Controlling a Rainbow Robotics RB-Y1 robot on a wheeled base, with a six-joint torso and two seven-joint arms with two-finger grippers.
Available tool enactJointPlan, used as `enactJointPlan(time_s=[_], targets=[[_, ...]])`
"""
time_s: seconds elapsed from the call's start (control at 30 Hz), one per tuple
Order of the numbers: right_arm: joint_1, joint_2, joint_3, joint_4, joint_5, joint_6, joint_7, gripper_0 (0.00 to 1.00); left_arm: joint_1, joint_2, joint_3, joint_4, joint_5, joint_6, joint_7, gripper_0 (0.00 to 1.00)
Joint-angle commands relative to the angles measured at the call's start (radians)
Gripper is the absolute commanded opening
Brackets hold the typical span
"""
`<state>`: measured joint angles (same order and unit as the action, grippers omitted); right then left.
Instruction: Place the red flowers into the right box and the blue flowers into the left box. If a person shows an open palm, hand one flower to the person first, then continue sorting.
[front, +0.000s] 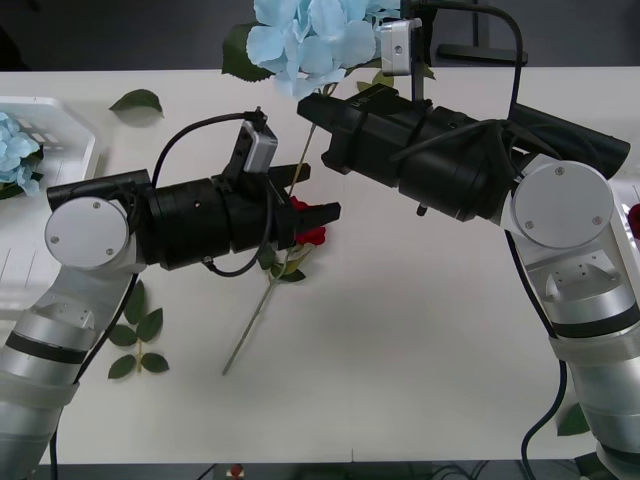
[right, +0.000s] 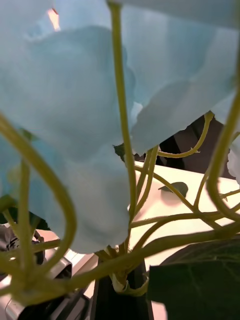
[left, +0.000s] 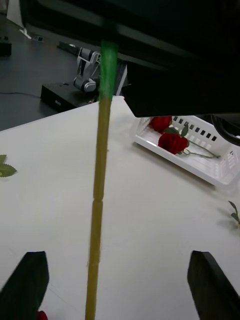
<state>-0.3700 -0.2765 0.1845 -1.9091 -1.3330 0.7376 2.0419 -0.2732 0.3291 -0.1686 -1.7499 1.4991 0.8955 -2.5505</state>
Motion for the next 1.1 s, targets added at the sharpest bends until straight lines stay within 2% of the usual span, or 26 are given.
enactJointPlan(time_s=[0.03, 0.47, 0.5, 0.53, 0.57, 0.63, 0.8, 1.0, 1.1], targets=[[-0.024, 0.013, -0.008, -0.022, -0.003, -0.014, 0.008, 0.0, -0.017, -0.001, -0.017, -0.017, -0.002, -0.013, -0.025, 0.0], [-0.024, 0.014, -0.007, -0.022, -0.008, -0.026, 0.004, 0.0, -0.011, -0.001, -0.019, -0.017, 0.013, -0.013, -0.022, 0.0], [-0.024, 0.013, -0.008, -0.022, -0.008, -0.027, 0.004, 0.02, -0.011, -0.001, -0.019, -0.017, 0.013, -0.013, -0.02, 0.0], [-0.024, 0.013, -0.007, -0.022, -0.009, -0.029, 0.004, 0.37, -0.011, -0.001, -0.019, -0.017, 0.013, -0.013, -0.022, 0.0], [-0.024, 0.014, -0.008, -0.022, -0.009, -0.029, 0.004, 0.63, -0.011, -0.001, -0.019, -0.017, 0.013, -0.013, -0.02, 0.0], [-0.024, 0.014, -0.008, -0.022, -0.009, -0.032, 0.011, 0.85, -0.011, -0.001, -0.019, -0.017, 0.015, -0.013, -0.019, 0.0], [-0.024, 0.013, -0.007, -0.022, -0.009, -0.046, 0.015, 1.0, -0.011, -0.001, -0.015, -0.017, 0.023, -0.013, -0.013, 0.0], [-0.026, 0.014, -0.007, -0.022, -0.011, -0.047, 0.026, 1.0, -0.011, 0.01, 0.027, -0.017, 0.049, -0.001, 0.004, 0.0], [-0.024, 0.013, -0.007, -0.022, -0.014, -0.047, 0.029, 1.0, -0.011, 0.041, 0.09, -0.017, 0.05, 0.054, 0.091, 0.0]])
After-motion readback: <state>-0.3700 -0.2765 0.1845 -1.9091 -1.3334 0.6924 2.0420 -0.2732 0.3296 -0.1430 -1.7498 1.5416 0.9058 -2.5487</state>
